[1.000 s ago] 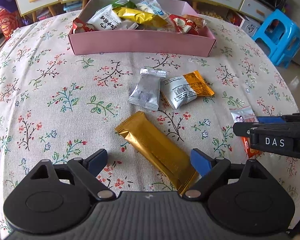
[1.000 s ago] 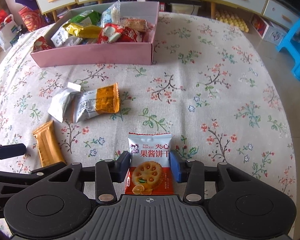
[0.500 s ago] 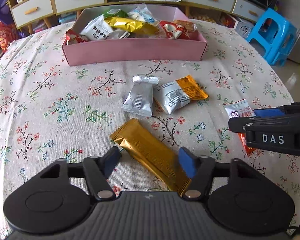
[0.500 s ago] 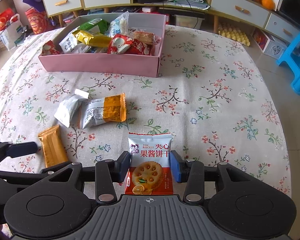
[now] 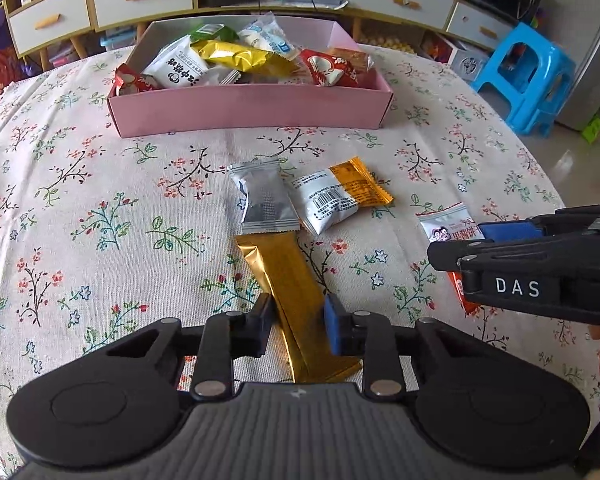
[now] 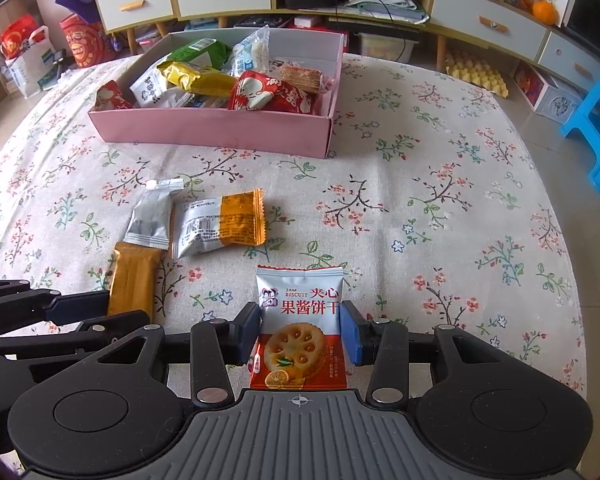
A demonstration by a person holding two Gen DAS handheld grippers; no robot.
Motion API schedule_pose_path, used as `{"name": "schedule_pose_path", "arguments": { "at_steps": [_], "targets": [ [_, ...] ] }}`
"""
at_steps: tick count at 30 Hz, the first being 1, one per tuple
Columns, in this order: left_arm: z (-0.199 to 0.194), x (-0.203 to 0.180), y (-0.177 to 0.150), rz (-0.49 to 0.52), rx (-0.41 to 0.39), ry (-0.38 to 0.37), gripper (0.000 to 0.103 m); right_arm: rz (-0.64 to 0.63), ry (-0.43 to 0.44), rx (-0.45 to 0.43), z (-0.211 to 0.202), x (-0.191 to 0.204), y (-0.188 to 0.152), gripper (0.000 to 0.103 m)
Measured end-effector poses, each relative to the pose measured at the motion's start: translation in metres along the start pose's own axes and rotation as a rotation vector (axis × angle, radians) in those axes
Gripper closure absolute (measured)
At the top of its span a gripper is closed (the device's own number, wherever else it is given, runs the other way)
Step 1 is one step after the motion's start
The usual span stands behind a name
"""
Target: Organize snacks
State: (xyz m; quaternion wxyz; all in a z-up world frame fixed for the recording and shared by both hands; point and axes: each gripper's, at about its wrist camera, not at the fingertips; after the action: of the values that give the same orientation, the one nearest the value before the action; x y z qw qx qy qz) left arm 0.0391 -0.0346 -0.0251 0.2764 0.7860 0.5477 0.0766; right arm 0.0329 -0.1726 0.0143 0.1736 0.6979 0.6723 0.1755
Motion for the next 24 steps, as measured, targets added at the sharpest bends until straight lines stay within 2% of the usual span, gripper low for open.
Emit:
{"name": "schedule_pose_path", "arguments": {
  "at_steps": [3,14,16,17,18,24],
  "targets": [
    [-0.004,0.000,0.002,0.001,-0.011,-0.013,0.089,0.000,0.005,-0.004,-0.001,0.000,0.000,0.062],
    [-0.006,0.000,0.003,-0.009,-0.003,-0.030,0.092,0.008,0.021,-0.008,-0.003,-0.001,0.001,0.062],
    [-0.007,-0.001,0.004,-0.002,-0.008,-0.026,0.095,0.010,0.024,-0.009,-0.004,-0.002,0.001,0.062],
    [-0.009,-0.001,0.004,0.002,-0.011,-0.022,0.102,0.014,0.026,-0.010,-0.004,-0.002,0.001,0.062],
    [-0.011,-0.001,0.005,0.005,-0.015,-0.020,0.103,0.019,0.029,-0.010,-0.004,-0.003,0.002,0.062],
    [-0.015,0.000,0.007,0.002,-0.019,-0.050,0.103,0.068,0.058,-0.008,-0.007,-0.012,0.005,0.063]
  ]
}}
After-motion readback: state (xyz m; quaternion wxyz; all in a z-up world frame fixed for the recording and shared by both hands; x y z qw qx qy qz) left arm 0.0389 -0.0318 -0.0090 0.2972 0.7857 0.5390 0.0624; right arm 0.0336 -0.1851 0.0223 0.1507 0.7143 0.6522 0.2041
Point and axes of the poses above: each gripper's, at about its wrist camera, not at the fingertips, and z roughly the way its jaws point, x to its left, y to its top, and after that the axes turned 4 degrees about -y, right-handed
